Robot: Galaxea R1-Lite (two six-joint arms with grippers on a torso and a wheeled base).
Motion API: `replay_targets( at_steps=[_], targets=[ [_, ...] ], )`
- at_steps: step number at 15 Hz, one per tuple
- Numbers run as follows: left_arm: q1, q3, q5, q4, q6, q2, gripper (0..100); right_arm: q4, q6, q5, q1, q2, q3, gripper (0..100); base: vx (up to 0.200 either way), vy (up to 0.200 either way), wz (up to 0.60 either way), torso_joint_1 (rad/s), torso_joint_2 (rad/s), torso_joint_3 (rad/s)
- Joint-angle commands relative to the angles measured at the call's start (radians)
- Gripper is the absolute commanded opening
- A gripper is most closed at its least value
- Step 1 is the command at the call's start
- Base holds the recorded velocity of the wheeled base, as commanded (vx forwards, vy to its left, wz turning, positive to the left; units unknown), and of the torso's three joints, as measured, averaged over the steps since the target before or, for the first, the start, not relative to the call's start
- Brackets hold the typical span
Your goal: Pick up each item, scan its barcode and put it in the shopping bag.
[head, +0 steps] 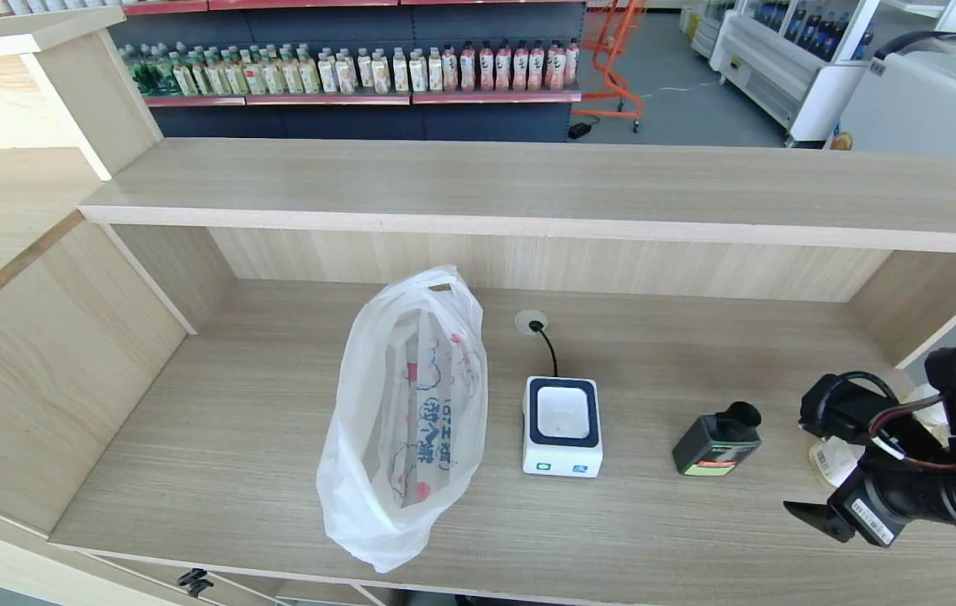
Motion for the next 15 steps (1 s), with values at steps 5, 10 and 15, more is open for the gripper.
replay_targets(
  at_steps=[5,10,15],
  targets=[
    [0.0,0.0,0.0,0.0,0.0,0.0,100,-0.043,-0.056,0.172,0.023,0.174,-0.087,100,0.0,0.0,0.0,0.0,0.0,0.0],
    [0.0,0.0,0.0,0.0,0.0,0.0,100,-0.16,-0.063,0.223,0.049,0.271,-0.117,100,0.0,0.0,0.0,0.0,0.0,0.0],
    [0.0,0.0,0.0,0.0,0.0,0.0,100,-0.181,-0.061,0.28,0.071,0.312,-0.17,0,0.0,0.0,0.0,0.0,0.0,0.0]
  ],
)
